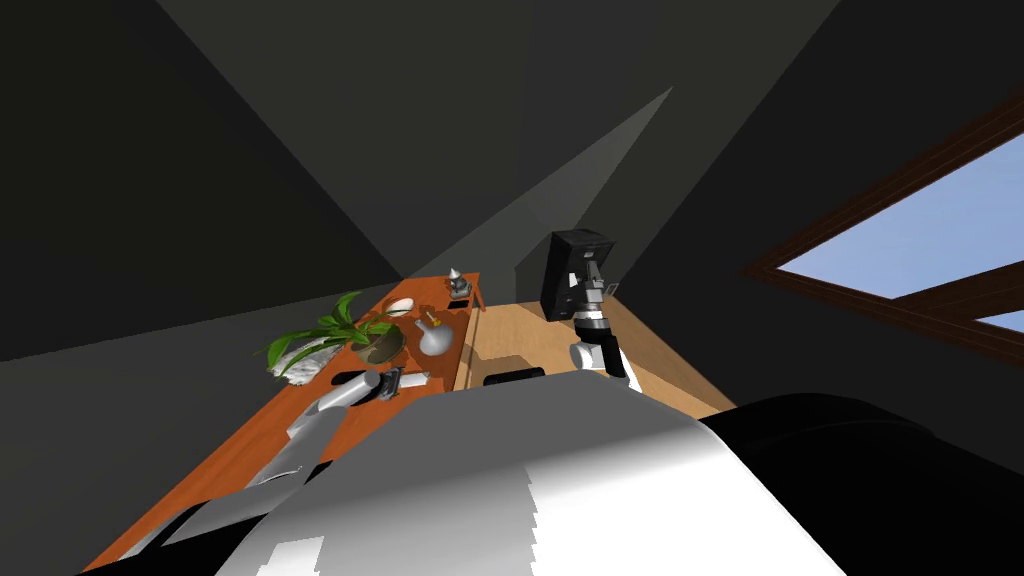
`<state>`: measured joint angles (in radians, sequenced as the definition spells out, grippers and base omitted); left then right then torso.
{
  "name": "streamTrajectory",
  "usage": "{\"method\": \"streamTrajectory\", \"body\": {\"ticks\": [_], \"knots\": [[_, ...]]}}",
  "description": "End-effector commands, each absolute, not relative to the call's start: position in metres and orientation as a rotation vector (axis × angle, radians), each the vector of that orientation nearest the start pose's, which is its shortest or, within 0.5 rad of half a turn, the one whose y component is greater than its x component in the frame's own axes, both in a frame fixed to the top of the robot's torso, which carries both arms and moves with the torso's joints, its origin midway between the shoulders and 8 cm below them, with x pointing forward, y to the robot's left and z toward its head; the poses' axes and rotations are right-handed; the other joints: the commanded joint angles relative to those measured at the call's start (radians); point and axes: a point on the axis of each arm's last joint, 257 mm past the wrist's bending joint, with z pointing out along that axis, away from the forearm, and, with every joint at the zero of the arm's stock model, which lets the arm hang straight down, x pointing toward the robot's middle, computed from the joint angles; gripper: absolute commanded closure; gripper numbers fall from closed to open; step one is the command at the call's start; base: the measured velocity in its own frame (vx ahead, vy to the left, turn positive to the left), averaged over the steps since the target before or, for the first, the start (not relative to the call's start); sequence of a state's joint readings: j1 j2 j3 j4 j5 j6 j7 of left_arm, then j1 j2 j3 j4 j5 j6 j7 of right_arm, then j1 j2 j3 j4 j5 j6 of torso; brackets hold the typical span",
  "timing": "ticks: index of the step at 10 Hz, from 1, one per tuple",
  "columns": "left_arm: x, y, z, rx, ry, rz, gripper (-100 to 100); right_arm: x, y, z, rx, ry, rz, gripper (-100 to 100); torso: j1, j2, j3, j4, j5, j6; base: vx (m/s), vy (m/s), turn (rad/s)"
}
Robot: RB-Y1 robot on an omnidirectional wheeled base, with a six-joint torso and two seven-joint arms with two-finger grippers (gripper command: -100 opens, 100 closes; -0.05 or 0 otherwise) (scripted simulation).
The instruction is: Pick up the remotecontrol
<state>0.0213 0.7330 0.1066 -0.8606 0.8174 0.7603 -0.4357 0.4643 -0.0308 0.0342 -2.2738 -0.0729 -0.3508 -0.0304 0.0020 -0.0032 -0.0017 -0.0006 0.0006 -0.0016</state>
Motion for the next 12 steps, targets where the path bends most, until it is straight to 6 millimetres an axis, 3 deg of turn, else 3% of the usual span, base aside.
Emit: {"method": "streamTrajectory", "body": {"ticks": [1, 11, 12], "knots": [[0.248, 0.602, -0.502, -2.188, 1.839, -0.08, -100, 0.373, -0.271, 0.003, 0.798, 0.676, 1.396, 0, 0.0, 0.0, 0.0, 0.0, 0.0, 0.0, 0.023, 0.027, -0.116], [0.179, 0.577, -0.52, -2.492, 1.88, 0.007, -100, 0.373, -0.271, 0.003, 0.798, 0.676, 1.396, 0, -0.001, 0.0, 0.0, 0.0, 0.0, 0.0, 0.021, 0.019, -0.104], [0.185, 0.58, -0.519, -2.473, 1.877, 0.002, -100, 0.373, -0.271, 0.003, 0.798, 0.676, 1.396, 0, -0.001, -0.001, 0.0, 0.0, 0.0, 0.0, 0.012, 0.009, -0.021]]}}
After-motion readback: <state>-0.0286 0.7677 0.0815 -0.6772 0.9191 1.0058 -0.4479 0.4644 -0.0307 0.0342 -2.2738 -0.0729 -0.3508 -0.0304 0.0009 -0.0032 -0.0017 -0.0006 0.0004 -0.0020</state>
